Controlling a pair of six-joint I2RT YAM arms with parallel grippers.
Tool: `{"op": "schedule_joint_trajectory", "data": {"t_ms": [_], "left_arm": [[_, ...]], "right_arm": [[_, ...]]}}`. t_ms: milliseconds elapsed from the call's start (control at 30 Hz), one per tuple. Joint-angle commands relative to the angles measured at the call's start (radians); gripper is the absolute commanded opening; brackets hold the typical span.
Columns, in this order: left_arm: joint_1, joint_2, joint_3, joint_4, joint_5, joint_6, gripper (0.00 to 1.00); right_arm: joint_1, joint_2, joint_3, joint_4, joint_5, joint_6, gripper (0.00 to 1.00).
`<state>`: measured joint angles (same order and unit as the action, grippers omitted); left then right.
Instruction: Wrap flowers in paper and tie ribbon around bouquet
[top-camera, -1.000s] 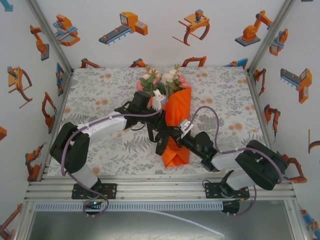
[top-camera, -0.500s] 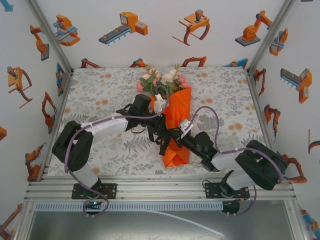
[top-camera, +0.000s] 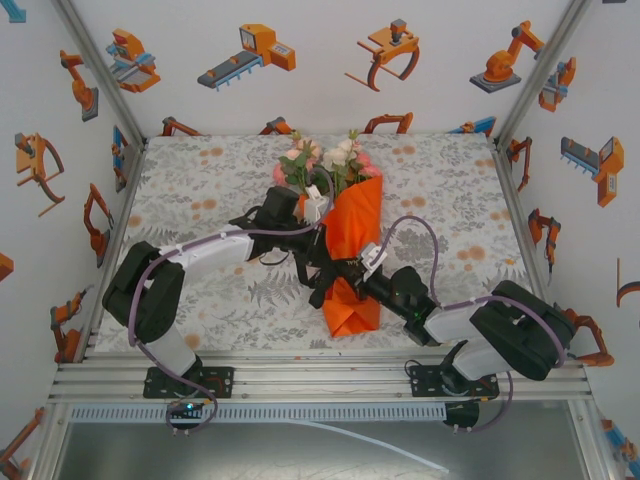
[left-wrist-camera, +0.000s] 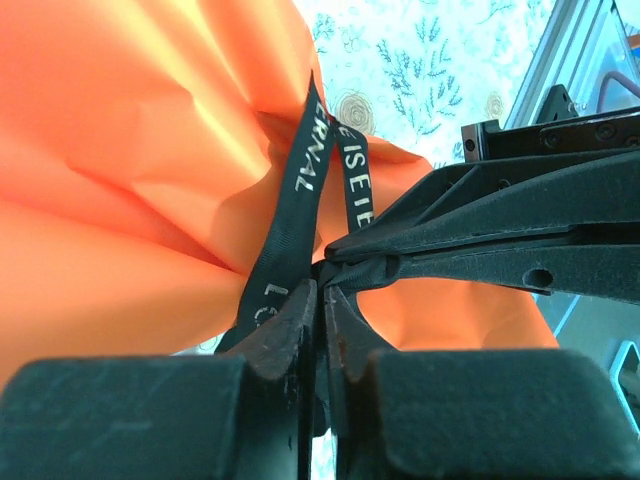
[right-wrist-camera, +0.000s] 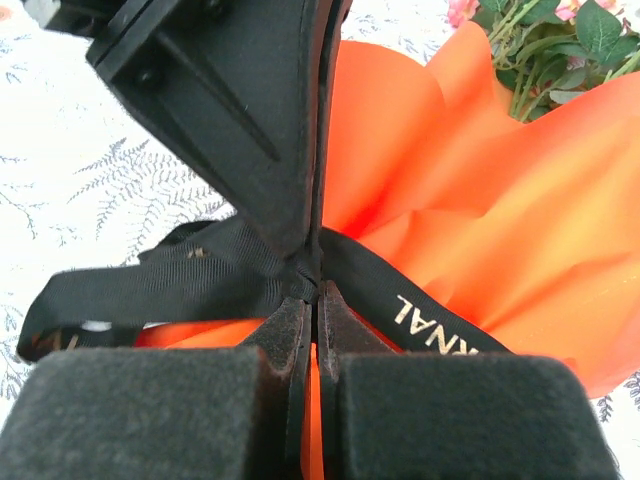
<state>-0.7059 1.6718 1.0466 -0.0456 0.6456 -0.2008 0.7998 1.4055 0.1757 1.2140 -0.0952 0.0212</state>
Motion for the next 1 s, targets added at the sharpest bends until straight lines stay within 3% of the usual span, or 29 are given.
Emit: {"op": "schedule_joint_trajectory", "data": {"t_ms": [0,100,267,400,533,633,767,867,967], "left_arm": [[0.007,-0.030,0.007,-0.008,0.005,0.011,0.08],[0.007,-0.021,0.012,-0.006,0.015,0.008,0.01],[0.006,-0.033,0.011,-0.001,-0.002,0.004,0.00],[0.005,-0.066,0.010,0.001,-0.027,0.012,0.00],[-0.019,-0.093,0.011,-0.060,-0.135,0.092,0.00],[-0.048,-0.117,-0.003,-0.077,-0.208,0.142,0.00],[-0.073,-0.119,-0.015,-0.062,-0.243,0.164,0.00],[-0.082,-0.109,-0.018,-0.037,-0.235,0.158,0.00],[-0.093,-0.110,-0.018,-0.027,-0.240,0.153,0.00]], "right_arm": [[0.001,-0.017,-0.011,0.055,-0.031,-0.016,0.00],[0.001,-0.020,-0.011,0.051,-0.034,-0.014,0.00],[0.001,-0.032,-0.027,0.031,-0.048,-0.010,0.02],[0.001,-0.059,-0.050,-0.023,-0.052,-0.001,0.18],[0.001,-0.146,-0.082,-0.071,-0.070,0.058,0.26],[0.001,-0.293,-0.069,-0.260,-0.112,0.115,0.29],[0.000,-0.526,0.082,-0.791,-0.132,0.152,0.30],[-0.006,-0.616,0.131,-0.900,-0.122,0.179,0.31],[-0.044,-0.601,0.207,-0.966,-0.103,0.268,0.41]]}}
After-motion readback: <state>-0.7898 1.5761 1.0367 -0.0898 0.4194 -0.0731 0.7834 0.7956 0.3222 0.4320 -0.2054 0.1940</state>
